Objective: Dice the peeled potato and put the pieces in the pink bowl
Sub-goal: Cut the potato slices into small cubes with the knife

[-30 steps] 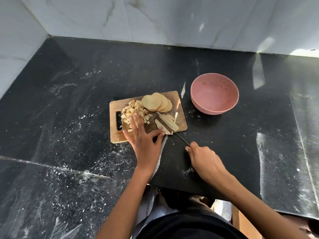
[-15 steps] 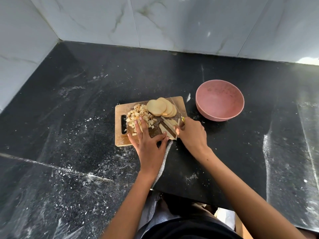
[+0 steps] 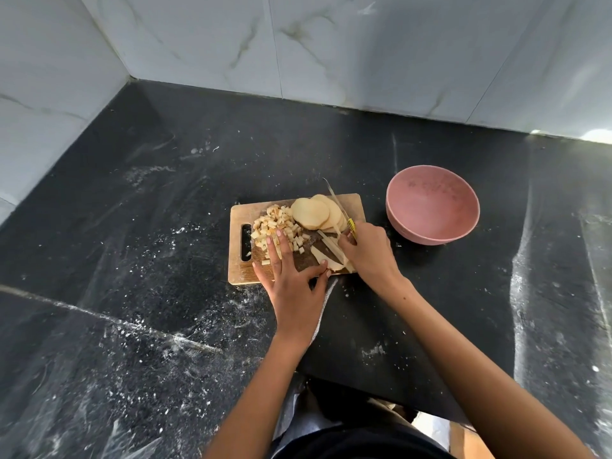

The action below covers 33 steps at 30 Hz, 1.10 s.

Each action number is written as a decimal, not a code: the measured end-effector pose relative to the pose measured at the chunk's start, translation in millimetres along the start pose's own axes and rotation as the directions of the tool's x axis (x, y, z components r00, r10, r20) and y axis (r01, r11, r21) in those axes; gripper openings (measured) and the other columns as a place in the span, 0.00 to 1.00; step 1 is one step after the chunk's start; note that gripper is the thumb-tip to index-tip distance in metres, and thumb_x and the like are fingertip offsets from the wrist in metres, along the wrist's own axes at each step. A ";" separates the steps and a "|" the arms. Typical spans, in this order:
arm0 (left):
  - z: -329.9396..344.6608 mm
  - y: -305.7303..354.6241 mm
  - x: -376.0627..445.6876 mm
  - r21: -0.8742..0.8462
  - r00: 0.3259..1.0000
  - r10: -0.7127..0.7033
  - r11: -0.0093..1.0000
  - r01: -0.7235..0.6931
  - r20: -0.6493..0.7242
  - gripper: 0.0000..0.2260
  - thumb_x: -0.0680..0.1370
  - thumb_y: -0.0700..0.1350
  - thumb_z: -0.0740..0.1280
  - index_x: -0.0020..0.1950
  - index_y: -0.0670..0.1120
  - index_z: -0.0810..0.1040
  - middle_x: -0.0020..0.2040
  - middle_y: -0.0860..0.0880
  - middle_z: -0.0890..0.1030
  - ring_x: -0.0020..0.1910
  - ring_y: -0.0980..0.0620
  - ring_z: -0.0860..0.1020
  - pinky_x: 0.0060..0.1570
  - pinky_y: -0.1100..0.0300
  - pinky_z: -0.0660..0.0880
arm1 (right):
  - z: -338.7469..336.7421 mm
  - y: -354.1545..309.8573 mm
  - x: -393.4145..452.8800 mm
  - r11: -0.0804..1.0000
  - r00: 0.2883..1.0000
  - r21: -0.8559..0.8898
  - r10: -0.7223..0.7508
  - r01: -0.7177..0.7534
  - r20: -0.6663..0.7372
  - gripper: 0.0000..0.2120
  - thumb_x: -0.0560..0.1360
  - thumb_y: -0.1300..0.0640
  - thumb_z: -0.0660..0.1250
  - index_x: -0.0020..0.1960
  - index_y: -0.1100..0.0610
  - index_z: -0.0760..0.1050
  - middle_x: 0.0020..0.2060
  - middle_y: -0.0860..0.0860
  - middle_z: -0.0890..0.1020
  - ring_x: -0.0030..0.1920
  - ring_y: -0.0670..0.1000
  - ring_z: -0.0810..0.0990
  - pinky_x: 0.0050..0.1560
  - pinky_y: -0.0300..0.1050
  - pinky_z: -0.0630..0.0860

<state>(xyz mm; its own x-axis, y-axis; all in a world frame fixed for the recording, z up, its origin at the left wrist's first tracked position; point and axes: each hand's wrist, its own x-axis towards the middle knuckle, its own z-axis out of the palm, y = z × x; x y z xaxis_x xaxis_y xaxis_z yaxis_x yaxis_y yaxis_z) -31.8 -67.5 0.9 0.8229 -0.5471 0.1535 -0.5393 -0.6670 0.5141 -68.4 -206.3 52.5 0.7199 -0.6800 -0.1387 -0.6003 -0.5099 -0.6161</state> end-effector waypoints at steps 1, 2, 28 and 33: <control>-0.1 -0.1 0.2 0.003 1.000 0.001 1.000 -0.001 -0.004 0.03 0.75 0.53 0.70 0.46 0.59 0.84 0.79 0.46 0.47 0.78 0.46 0.39 0.70 0.48 0.27 | -0.8 0.1 0.9 1.000 1.000 0.013 0.001 -0.001 -0.001 0.07 0.78 0.56 0.63 0.45 0.59 0.73 0.37 0.53 0.78 0.38 0.52 0.77 0.38 0.49 0.75; -0.2 -0.2 0.3 0.006 1.000 0.002 1.000 -0.002 -0.006 0.03 0.75 0.53 0.70 0.46 0.59 0.84 0.79 0.46 0.47 0.78 0.46 0.39 0.70 0.47 0.27 | -1.8 0.7 1.6 0.999 1.000 0.035 0.002 -0.001 -0.012 0.07 0.78 0.56 0.63 0.46 0.59 0.72 0.36 0.53 0.77 0.37 0.52 0.77 0.38 0.50 0.75; -2.1 3.4 11.5 -0.103 0.989 -0.145 0.985 0.142 -0.026 0.08 0.68 0.55 0.76 0.45 0.56 0.85 0.79 0.46 0.41 0.76 0.49 0.33 0.70 0.39 0.31 | -21.5 22.2 -32.2 0.974 0.930 -0.147 -0.111 0.172 0.350 0.11 0.83 0.49 0.52 0.48 0.54 0.66 0.34 0.49 0.73 0.34 0.52 0.73 0.36 0.49 0.69; 0.8 7.5 6.9 -0.100 0.975 -0.197 0.977 0.187 -0.101 0.11 0.67 0.55 0.77 0.46 0.55 0.83 0.79 0.45 0.43 0.77 0.49 0.34 0.71 0.42 0.31 | -21.9 21.1 -37.2 0.968 0.921 -0.210 -0.049 0.139 0.387 0.12 0.83 0.47 0.51 0.46 0.53 0.66 0.35 0.49 0.73 0.34 0.50 0.73 0.34 0.46 0.67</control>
<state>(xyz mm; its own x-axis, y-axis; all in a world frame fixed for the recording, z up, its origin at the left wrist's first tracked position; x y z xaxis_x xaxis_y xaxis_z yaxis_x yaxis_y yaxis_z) -30.3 -76.7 5.2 0.9270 -0.3505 0.1338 -0.3549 -0.7036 0.6156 -115.5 -203.3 61.6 0.8269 -0.3971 -0.3981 -0.5537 -0.6987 -0.4531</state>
